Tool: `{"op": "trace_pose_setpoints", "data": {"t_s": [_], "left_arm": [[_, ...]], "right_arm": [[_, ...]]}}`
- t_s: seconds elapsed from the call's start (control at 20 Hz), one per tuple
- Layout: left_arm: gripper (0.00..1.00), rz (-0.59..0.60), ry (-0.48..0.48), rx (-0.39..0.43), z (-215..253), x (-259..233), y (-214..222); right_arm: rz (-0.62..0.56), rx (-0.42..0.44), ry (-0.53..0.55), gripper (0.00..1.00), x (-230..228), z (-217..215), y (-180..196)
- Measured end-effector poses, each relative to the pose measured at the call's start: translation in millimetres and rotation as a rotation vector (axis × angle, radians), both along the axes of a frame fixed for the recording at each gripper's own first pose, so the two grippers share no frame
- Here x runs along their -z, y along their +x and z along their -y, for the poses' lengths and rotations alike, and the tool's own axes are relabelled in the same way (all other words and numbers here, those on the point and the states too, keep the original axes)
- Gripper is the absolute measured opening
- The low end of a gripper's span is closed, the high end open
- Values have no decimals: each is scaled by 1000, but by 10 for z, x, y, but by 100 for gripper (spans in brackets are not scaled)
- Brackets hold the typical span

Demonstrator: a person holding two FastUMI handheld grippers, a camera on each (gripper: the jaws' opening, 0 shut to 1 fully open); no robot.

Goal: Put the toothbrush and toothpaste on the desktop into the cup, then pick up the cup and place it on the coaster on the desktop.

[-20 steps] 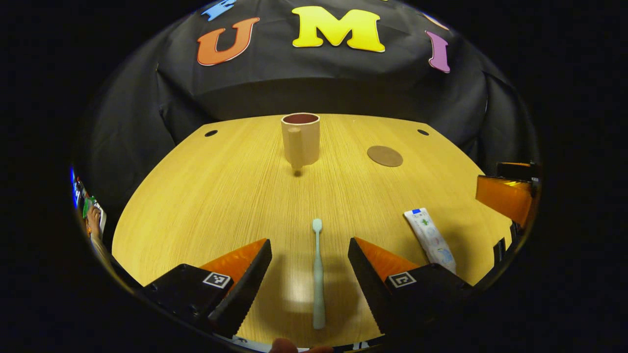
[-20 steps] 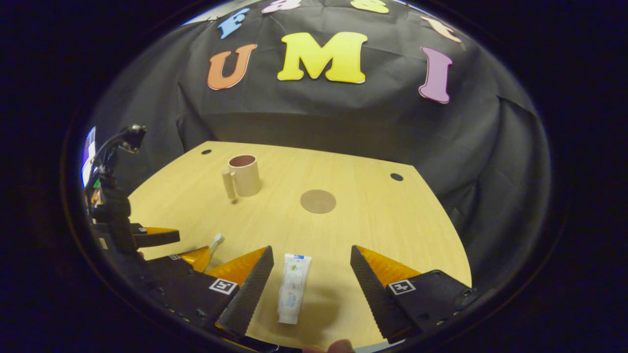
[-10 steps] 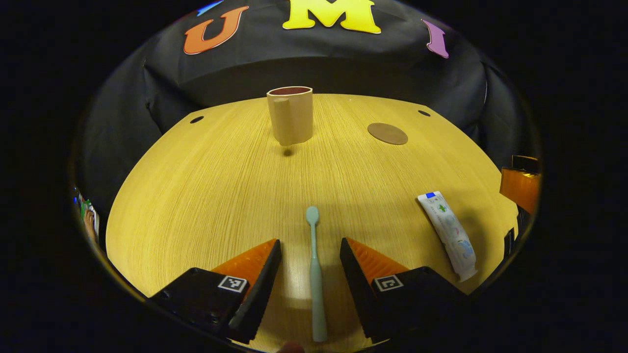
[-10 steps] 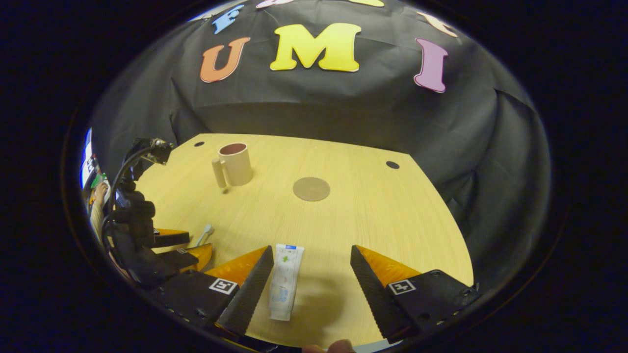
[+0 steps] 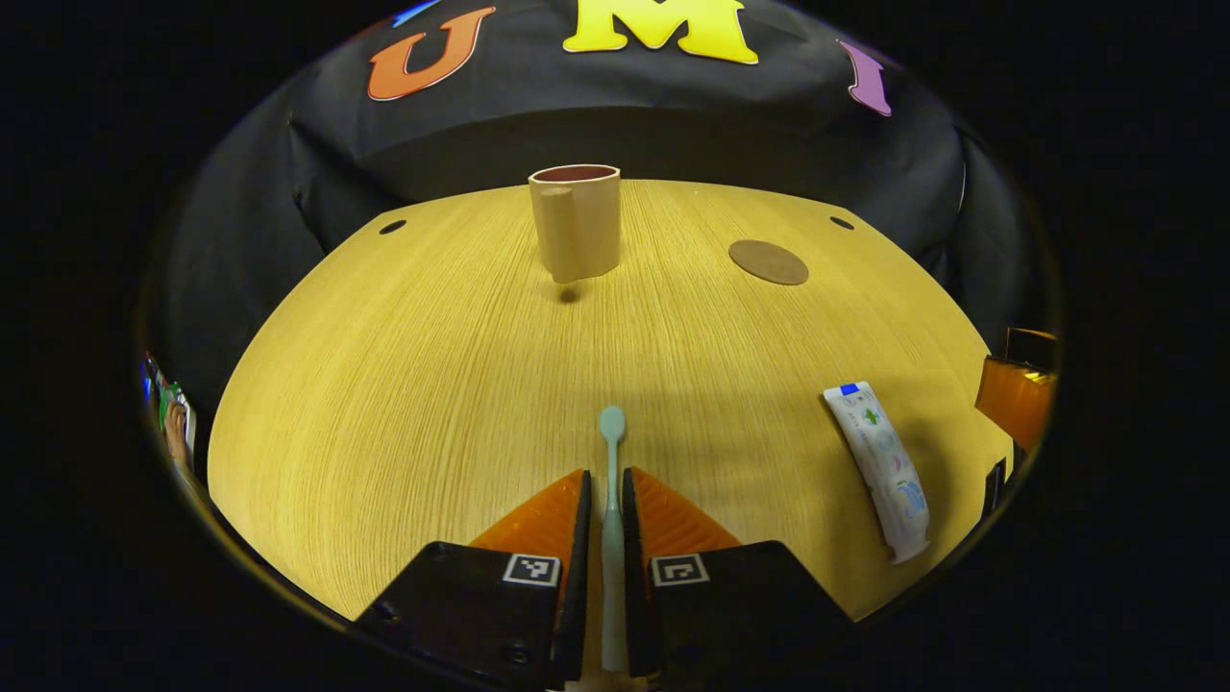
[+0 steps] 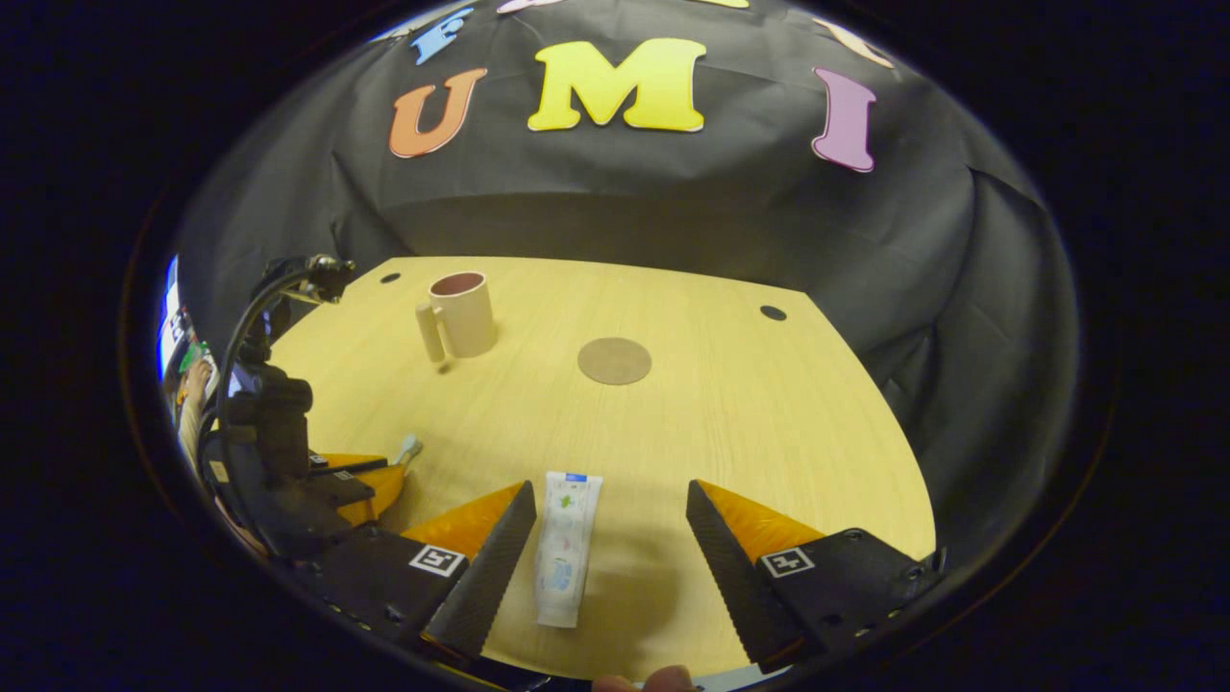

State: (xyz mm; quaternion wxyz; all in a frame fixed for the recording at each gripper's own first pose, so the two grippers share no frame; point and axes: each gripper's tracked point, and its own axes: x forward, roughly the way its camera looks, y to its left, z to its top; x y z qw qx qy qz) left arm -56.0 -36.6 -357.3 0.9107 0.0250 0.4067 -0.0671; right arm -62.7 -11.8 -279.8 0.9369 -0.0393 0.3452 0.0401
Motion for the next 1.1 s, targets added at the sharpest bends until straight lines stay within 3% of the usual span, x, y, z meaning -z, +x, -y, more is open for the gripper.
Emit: {"op": "trace_pose_setpoints", "data": {"t_s": [0.15,0.2,0.4,1.1], "left_arm": [[17,-1,40,23,-18,7,18],[11,2,46,25,-12,3,11],[3,0,18,18,-4,-7,11],[3,88,-28,10,-151,-472,-39]], "right_arm": [[-9,-1,-4,95,40,-15,-17],[-10,-2,-5,95,45,-25,-21],[-8,-7,-9,95,59,-50,-15],[-114,-44,15,99,576,-315,-15]]}}
